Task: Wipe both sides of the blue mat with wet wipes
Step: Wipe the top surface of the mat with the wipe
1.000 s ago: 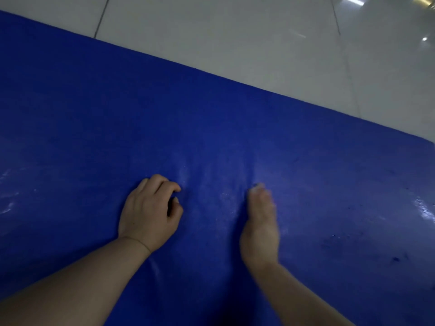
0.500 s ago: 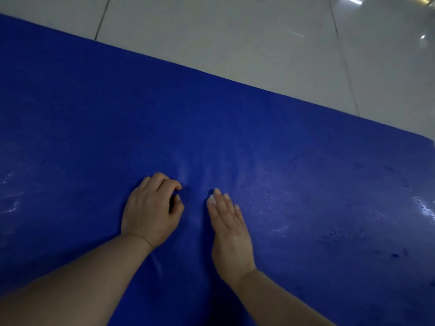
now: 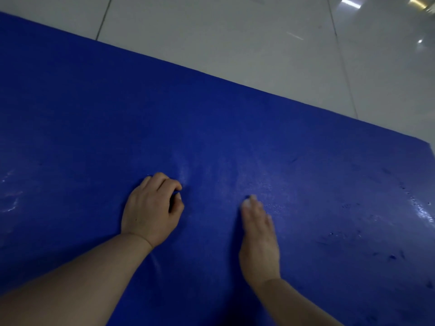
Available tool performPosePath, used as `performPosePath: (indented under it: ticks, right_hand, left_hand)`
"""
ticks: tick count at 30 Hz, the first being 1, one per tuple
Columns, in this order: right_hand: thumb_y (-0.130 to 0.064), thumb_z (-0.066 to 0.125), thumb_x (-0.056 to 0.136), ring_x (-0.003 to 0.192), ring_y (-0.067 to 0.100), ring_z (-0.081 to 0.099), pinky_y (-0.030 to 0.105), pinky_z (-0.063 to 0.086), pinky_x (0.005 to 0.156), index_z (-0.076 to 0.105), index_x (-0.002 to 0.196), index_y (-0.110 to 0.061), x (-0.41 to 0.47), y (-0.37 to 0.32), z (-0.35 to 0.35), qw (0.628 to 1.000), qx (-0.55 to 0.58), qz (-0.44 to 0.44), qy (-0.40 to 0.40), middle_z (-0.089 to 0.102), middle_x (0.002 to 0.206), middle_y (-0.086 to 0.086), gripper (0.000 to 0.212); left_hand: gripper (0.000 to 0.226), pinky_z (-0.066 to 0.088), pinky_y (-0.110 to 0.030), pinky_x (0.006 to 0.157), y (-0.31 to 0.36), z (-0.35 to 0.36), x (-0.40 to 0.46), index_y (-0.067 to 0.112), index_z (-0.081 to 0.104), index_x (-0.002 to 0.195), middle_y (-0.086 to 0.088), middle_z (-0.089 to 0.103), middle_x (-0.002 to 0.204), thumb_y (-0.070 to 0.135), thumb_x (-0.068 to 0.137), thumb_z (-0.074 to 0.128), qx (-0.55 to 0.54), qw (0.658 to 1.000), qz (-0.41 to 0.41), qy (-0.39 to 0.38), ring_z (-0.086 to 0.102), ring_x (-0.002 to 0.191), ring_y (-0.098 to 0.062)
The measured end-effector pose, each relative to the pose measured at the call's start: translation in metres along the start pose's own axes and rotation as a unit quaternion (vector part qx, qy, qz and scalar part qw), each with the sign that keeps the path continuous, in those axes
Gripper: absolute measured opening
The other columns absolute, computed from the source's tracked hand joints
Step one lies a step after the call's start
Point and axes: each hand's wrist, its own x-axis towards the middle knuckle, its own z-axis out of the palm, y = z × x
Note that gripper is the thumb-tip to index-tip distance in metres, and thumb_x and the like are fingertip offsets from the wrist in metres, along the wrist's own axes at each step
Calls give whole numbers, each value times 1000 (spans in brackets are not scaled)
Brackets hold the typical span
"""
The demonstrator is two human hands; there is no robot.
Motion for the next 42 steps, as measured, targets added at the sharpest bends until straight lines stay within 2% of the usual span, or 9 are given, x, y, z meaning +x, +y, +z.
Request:
performPosePath:
  ticks: [2,5,12,21,25,28,32,38,42]
  right_hand:
    - [29,48,64,141,19,22,30,8,117,29,146,-6,1,17,-1,997,15,77,16,24,153,5,90]
    - [29,43,68,142,13,11,24,-2,117,22,145,-6,1,15,7,995,22,94,38,18,154,2,87]
    - [11,24,73,142,11,9,24,0,117,28,145,-5,2,14,8,994,25,95,51,21,154,1,75]
    - [13,27,83,144,10,4,21,-6,116,19,148,-11,2,13,4,995,27,96,28,8,153,-8,69]
    - [12,29,87,140,2,-9,21,-11,115,13,150,-14,2,12,-2,995,27,92,6,-5,151,-14,71]
    - [11,28,86,139,0,-11,20,-13,114,10,151,-17,1,10,-6,994,35,102,-8,-9,149,-15,73]
    - [11,28,86,139,1,-14,21,-13,115,7,151,-18,2,9,-7,994,51,100,-4,-10,151,-13,74]
    - [10,30,88,140,2,-10,24,-10,116,13,151,-18,3,10,-6,993,66,99,10,-4,153,-12,71]
    - [5,24,87,142,4,-6,24,-9,116,16,151,-16,2,10,-5,993,60,103,16,-2,154,-10,67]
  left_hand:
    - [11,37,-27,61,0,1,0,12,64,86,1,58,85,9,77,71,2,1000,0,-1,53,74,-18]
    - [11,37,-27,60,0,1,0,12,64,85,1,58,85,9,77,71,4,1000,2,1,52,74,-18]
    - [8,37,-28,60,0,1,0,11,64,85,1,57,84,9,79,69,2,1000,1,9,52,73,-18]
    - [19,42,-31,66,2,-1,-12,7,69,92,-4,56,91,-2,75,71,-2,999,35,18,52,77,-21]
    - [33,49,-45,83,9,-5,-64,6,68,107,-11,58,117,-1,75,72,33,999,-10,15,58,99,-29]
    - [39,39,-50,104,7,1,-90,5,61,124,-15,49,139,1,86,63,58,998,-21,-8,46,126,-33]
    - [41,25,-44,114,5,5,-82,5,55,131,-17,41,146,14,91,47,74,997,-4,-27,34,136,-30]
    - [46,26,-48,112,2,6,-83,5,55,130,-15,40,147,17,87,45,77,996,-6,-44,34,137,-30]
    - [49,32,-54,109,1,9,-84,5,58,128,-15,41,146,3,81,68,70,996,-16,-45,35,135,-31]
